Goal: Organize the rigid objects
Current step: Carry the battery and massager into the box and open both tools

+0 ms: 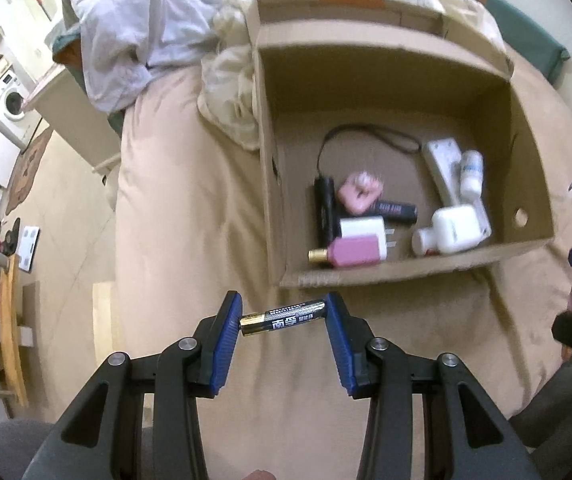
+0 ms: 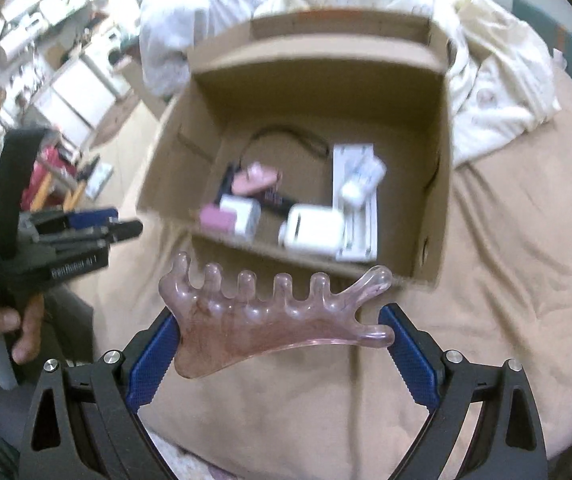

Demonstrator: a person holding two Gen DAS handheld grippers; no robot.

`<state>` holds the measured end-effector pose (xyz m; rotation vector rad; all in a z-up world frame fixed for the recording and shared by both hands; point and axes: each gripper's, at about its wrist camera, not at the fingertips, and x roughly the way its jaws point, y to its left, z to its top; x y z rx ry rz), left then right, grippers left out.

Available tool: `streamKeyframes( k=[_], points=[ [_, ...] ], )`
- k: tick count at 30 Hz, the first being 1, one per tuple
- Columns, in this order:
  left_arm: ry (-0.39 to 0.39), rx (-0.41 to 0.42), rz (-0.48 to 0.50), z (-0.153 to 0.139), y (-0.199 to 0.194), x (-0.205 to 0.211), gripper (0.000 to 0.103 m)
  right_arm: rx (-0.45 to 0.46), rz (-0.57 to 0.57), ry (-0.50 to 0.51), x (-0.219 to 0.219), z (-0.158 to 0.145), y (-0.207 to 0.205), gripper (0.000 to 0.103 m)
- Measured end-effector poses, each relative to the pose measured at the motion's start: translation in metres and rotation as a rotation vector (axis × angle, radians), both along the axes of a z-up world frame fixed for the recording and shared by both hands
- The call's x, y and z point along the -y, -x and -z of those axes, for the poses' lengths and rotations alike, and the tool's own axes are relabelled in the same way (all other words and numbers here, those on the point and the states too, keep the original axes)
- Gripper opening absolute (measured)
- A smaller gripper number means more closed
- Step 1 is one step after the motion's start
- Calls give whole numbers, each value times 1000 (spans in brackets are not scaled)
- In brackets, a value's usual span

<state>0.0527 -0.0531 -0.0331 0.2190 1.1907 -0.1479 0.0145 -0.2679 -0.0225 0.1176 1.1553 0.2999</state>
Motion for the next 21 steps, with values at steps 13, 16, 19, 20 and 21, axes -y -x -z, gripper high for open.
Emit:
streamKeyframes(
  k=[13, 16, 19, 20, 21],
  points=[
    [-9, 56, 72, -25, -45, 35, 39, 113, 89, -62, 6, -17, -66, 103],
    [-10, 56, 93, -23, -57, 50, 39, 111, 99, -54, 9, -12, -79, 103],
    [-17, 57, 117, -17, -66, 65, 39, 101, 109, -40, 11, -5, -93, 103],
    [-20, 58, 123, -14, -68, 68, 39, 96, 113, -36, 11, -2, -97, 103],
    [-22, 57, 127, -11, -70, 72, 39, 90, 115, -31, 12, 1, -101, 103]
  ],
)
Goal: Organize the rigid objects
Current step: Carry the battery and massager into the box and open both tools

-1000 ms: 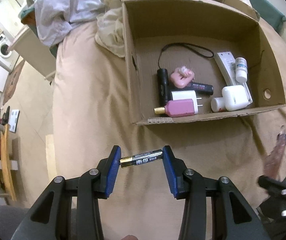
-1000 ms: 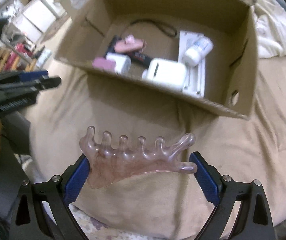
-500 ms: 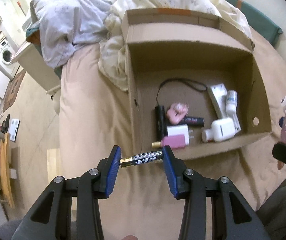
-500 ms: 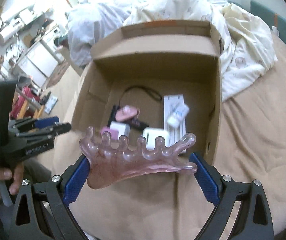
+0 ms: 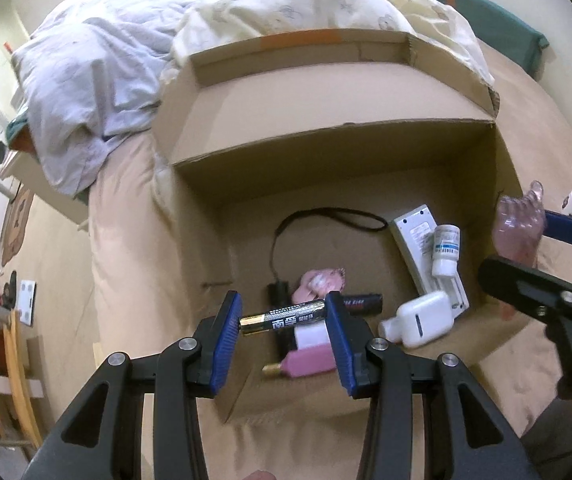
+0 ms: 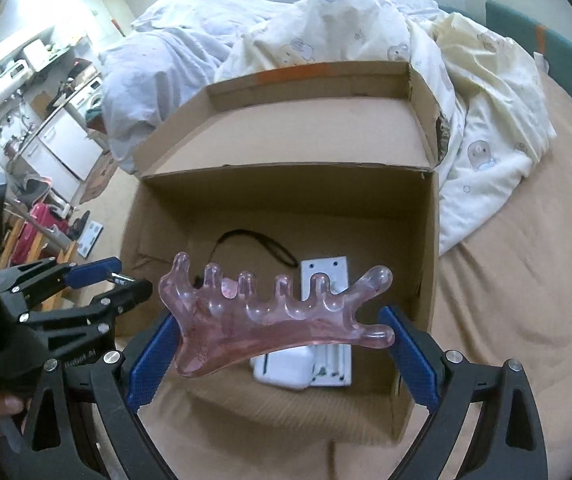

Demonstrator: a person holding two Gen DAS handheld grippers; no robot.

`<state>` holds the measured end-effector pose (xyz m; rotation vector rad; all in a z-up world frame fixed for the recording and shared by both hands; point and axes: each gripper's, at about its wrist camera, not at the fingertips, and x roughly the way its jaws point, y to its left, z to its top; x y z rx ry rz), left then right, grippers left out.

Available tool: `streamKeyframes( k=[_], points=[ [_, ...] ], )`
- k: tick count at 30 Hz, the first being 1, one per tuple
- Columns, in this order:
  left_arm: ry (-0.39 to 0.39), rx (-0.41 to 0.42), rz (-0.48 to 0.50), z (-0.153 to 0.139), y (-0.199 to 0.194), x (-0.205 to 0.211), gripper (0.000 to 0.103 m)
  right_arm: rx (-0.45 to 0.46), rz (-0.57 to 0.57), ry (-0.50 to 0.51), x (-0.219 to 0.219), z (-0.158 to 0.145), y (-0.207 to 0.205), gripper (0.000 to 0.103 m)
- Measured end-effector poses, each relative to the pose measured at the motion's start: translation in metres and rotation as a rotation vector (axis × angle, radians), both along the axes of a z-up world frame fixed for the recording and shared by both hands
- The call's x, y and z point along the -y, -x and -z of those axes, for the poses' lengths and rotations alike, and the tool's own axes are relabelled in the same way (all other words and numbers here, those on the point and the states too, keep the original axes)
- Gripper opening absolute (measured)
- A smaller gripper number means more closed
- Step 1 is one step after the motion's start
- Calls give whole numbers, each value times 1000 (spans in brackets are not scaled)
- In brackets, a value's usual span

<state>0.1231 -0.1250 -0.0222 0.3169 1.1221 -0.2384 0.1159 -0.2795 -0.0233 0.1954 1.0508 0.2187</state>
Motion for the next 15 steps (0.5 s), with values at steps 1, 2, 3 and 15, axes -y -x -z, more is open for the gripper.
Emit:
streamKeyframes(
  k=[1, 2, 3, 15],
  points=[
    [2, -5, 9, 6, -3, 4, 39, -6, 4, 7, 0, 4, -4, 103],
    [5, -15, 16, 10, -4, 7, 39, -14, 6, 10, -1, 7, -8, 103],
    [6, -31, 23, 17, -5, 10, 39, -22, 7, 11, -1, 11, -12, 103],
    [-40, -53, 45, 58, -13, 14, 39, -110, 2, 32, -13, 41, -19, 103]
  ],
)
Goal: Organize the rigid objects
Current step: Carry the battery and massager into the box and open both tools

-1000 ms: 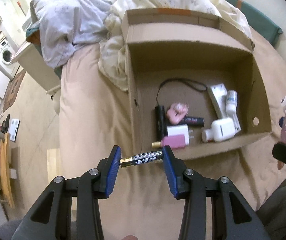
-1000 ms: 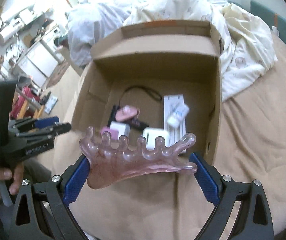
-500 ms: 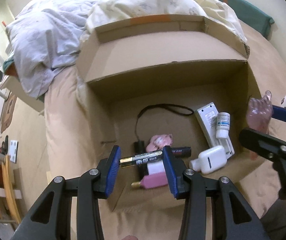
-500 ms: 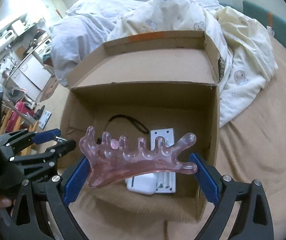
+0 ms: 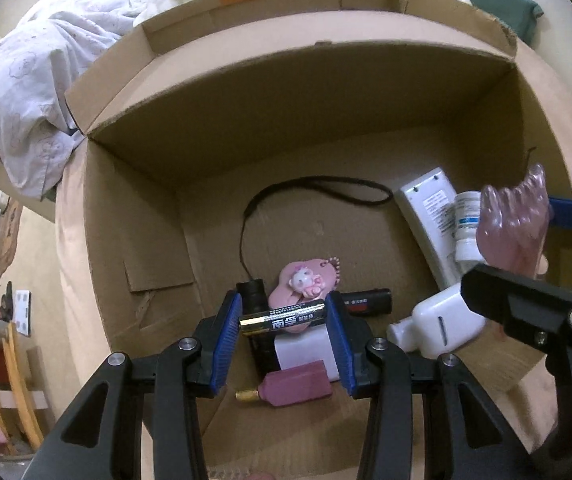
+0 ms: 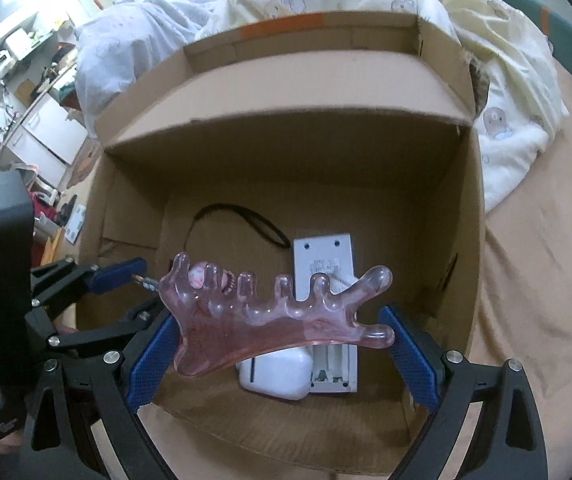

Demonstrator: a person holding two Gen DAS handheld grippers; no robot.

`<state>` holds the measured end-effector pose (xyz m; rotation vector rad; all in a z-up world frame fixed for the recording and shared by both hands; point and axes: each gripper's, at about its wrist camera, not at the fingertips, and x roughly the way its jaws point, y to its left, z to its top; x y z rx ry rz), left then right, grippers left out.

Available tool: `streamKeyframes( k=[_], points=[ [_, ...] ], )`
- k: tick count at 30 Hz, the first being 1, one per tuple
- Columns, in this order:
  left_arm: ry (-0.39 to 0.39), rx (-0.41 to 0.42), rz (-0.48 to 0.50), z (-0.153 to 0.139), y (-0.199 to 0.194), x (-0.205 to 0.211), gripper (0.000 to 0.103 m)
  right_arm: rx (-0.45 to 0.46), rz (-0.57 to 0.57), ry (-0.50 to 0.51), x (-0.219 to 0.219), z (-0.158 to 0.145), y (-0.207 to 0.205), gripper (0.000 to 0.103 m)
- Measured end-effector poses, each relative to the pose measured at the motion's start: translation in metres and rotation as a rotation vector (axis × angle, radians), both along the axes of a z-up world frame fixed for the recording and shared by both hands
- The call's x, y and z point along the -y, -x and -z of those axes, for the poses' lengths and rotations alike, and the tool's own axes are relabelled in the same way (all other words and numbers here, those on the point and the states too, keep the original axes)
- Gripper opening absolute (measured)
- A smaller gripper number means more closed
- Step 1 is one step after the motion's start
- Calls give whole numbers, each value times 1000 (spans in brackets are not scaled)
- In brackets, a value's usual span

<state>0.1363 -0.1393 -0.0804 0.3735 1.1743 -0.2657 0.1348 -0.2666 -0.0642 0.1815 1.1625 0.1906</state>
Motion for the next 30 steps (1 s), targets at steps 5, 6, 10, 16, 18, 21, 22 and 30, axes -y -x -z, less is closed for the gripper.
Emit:
streamKeyframes(
  k=[5, 6, 10, 16, 18, 21, 22, 30],
  points=[
    [1, -22, -16, 7, -2, -2, 39, -34, 6, 42, 0, 10, -1, 103],
    [1, -25, -20, 8, -3, -3, 39, -34, 6, 50, 0, 11, 0, 103],
    [6, -40, -42, 10, -6, -7, 39, -38, 10, 63, -1, 11, -2, 103],
    [-4, -40, -37, 15, -15, -12, 39, -39, 7, 74, -1, 13, -3, 103],
    [-6, -40, -36, 16, -14, -13, 39, -38, 8, 75, -2, 13, -4, 103],
    [-10, -42, -35, 18, -13, -13, 39, -39, 8, 78, -3, 14, -6, 103],
    [-13, -45, -32, 19, -12, -13, 39, -39, 8, 81, -4, 15, -6, 103],
    [-19, -41, 11, 21, 1, -2, 81, 2, 19, 62, -3, 11, -6, 103]
  ],
)
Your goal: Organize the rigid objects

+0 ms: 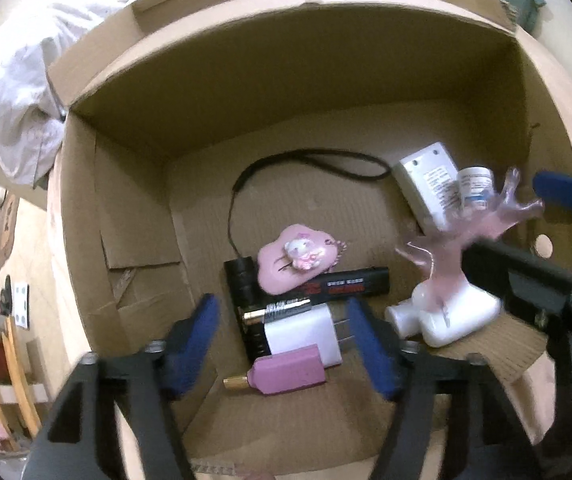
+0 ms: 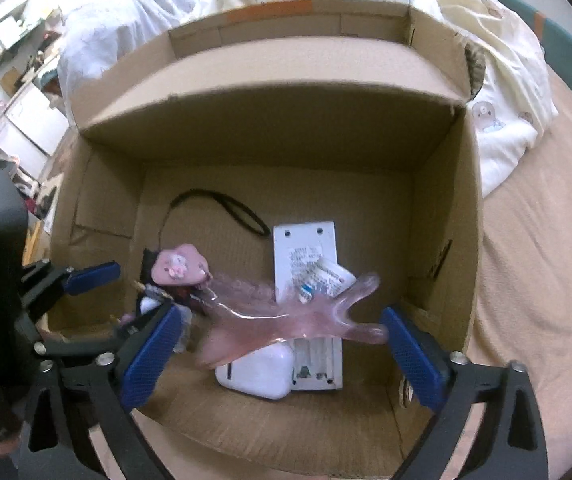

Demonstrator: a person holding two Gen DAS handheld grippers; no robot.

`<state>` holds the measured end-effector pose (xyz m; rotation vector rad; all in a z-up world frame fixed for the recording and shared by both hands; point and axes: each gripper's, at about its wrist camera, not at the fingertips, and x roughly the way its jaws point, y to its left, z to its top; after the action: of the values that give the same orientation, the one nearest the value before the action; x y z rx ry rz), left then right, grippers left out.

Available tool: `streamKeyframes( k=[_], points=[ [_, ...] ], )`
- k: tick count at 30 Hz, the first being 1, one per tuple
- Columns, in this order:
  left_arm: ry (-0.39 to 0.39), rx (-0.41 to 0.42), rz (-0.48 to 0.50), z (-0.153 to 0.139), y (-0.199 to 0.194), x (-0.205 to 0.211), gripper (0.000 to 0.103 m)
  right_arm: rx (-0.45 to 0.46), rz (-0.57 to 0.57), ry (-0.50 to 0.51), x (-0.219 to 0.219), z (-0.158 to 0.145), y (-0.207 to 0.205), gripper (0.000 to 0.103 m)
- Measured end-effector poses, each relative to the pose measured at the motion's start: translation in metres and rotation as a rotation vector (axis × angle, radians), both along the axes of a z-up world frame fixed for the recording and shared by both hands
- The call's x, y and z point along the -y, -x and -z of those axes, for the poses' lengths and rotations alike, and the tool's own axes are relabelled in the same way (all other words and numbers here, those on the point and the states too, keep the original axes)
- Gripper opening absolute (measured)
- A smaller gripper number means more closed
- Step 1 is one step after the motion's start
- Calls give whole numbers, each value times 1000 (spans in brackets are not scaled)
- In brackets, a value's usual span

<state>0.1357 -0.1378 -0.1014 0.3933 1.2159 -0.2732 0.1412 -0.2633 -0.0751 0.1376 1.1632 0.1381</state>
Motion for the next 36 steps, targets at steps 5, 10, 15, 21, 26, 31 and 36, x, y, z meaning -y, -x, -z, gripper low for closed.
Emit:
streamKeyframes(
  k=[5, 10, 15, 21, 26, 31, 36],
  points=[
    [34, 1, -15, -3, -1, -3, 85, 37, 38, -30, 9, -6, -1, 103],
    [62, 18, -48, -12, -4, -13, 85, 51, 46, -37, 11, -10, -2, 103],
    [94, 53, -87, -30, 1, -24, 85, 95, 55, -53, 13, -25, 3, 103],
    [108, 128, -109, -70, 14, -38, 85, 195, 96, -102, 19, -55, 20, 103],
    [153, 204, -183, -104, 38, -66, 85, 249, 110, -114, 20, -76, 45, 103],
    [179, 256, -228, -121, 60, -90, 85, 286, 124, -86, 19, -89, 71, 103],
    [243, 252, -267, -123, 81, -113, 85, 271, 144, -95, 20, -84, 97, 103]
  ],
)
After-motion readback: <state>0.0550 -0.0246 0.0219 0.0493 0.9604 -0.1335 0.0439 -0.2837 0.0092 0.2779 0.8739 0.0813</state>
